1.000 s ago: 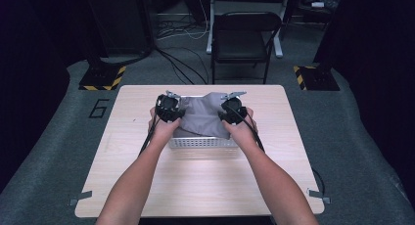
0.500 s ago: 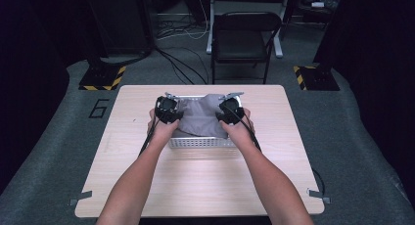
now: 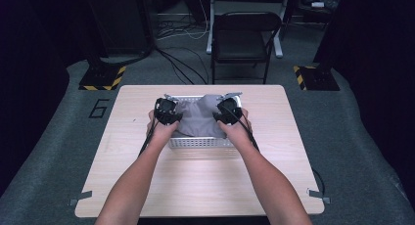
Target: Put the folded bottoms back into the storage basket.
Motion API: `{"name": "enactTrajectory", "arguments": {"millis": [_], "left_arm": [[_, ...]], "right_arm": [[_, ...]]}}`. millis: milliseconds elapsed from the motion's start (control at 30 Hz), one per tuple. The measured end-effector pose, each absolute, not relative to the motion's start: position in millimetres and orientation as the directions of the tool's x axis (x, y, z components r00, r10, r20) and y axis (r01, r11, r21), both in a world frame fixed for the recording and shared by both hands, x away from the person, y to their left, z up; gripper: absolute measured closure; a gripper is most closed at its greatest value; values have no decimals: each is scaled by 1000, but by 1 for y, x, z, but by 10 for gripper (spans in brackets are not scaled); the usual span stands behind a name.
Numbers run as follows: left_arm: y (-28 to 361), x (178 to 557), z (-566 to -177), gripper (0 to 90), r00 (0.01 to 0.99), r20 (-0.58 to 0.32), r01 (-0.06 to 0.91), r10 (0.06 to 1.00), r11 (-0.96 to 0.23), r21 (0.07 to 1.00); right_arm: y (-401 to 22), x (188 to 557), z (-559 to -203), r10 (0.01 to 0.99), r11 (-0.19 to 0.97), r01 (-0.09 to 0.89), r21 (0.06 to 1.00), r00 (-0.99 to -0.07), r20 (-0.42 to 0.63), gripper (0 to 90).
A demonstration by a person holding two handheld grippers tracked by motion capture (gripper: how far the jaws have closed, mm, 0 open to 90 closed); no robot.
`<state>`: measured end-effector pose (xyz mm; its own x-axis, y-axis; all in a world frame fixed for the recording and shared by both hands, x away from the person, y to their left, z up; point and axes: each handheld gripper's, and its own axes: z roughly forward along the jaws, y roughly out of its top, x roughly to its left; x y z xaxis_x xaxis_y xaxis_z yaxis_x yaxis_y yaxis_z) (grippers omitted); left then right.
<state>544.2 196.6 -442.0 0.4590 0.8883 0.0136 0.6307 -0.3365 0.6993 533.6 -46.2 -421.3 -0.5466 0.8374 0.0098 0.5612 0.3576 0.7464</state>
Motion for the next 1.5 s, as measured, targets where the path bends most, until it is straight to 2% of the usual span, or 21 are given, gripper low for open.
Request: {"name": "enactTrajectory", "arguments": {"millis": [100,267,500,933,1133,1500], "left_arm": [[198,544,-442,710,459,12,630,888,-336,700],[200,542,-439,594,446,21,621,895,-326,713],[201,538,-433,510,437,38,605,899,-325,727],[210,534,-429,498,428,46,598,903,-321,734],[213,531,-427,499,426,44,597,903,-317,737],[222,528,-428,501,411,33,597,911,-297,745]], "right_arm": [[-44,534,-421,839,355,559,749,-545,9,720],[-41,535,-419,834,362,565,741,-552,14,720],[-37,536,-418,831,377,561,737,-556,-2,720],[-23,537,-405,830,415,542,731,-554,-61,719],[-32,545,-413,827,451,553,700,-554,-95,716],[-39,552,-430,857,428,617,660,-509,-81,710]]}}
